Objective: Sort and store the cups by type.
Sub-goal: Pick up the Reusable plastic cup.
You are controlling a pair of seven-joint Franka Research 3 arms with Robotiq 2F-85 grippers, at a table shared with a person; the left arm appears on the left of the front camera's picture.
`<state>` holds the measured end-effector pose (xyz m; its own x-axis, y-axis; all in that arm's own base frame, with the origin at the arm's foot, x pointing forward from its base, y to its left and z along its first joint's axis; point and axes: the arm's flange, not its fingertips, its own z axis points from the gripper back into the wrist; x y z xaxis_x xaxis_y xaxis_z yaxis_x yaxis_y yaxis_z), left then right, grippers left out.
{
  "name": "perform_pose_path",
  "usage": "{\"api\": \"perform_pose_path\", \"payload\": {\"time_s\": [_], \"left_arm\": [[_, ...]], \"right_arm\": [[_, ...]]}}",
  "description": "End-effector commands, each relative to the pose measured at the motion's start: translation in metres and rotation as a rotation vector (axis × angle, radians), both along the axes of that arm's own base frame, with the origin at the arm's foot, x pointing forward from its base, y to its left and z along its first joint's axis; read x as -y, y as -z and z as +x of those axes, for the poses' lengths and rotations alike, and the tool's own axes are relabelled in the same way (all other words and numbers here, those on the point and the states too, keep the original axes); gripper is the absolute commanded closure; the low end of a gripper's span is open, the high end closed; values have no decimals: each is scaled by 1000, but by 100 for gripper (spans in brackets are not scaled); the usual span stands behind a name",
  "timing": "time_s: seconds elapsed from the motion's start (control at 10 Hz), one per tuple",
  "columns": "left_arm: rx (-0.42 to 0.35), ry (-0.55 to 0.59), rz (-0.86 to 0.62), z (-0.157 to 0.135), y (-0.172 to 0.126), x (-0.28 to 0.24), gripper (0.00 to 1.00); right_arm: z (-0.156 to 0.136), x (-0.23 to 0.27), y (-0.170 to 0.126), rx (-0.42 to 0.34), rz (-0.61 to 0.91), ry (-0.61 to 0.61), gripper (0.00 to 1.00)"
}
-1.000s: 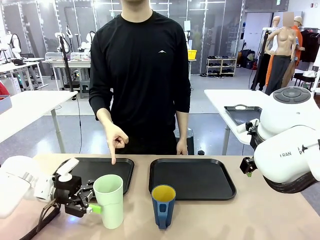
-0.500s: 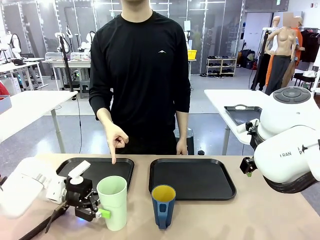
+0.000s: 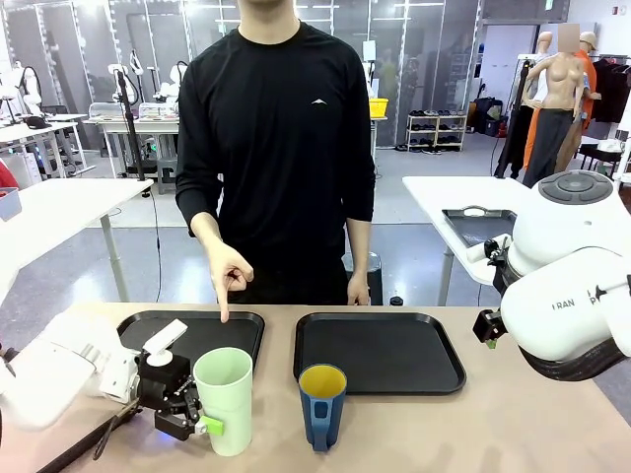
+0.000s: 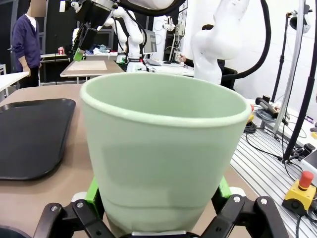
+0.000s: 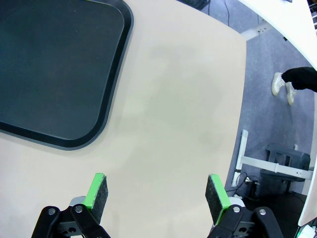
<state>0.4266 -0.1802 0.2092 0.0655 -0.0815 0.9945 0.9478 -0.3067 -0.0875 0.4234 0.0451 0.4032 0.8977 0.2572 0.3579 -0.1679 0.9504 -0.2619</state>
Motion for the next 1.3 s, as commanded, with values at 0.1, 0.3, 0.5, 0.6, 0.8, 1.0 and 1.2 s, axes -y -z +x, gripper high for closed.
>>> {"api": "perform_pose_path", "payload": {"time_s": [0.1, 0.3, 0.5, 0.6, 0.8, 1.0, 1.2], "left_arm": [[-2, 77, 7, 6, 4, 0, 20], [-3, 71, 1, 6, 3, -1, 40], [-19, 84, -14, 7, 0, -2, 60], [11, 63, -24, 8, -4, -3, 62], [4, 42, -63, 5, -22, -13, 62], [29, -2, -62, 0, -52, -33, 62], [79, -32, -55, -4, -69, -55, 62]], "right_arm": [[-1, 0, 1, -1, -2, -3, 0], [-1, 0, 1, -1, -2, -3, 0], [-1, 0, 1, -1, -2, -3, 0], [-1, 0, 1, -1, -2, -3, 0], [-1, 0, 1, -1, -2, -3, 0], [-1, 0, 1, -1, -2, -3, 0], [-1, 0, 1, -1, -2, -3, 0]]}}
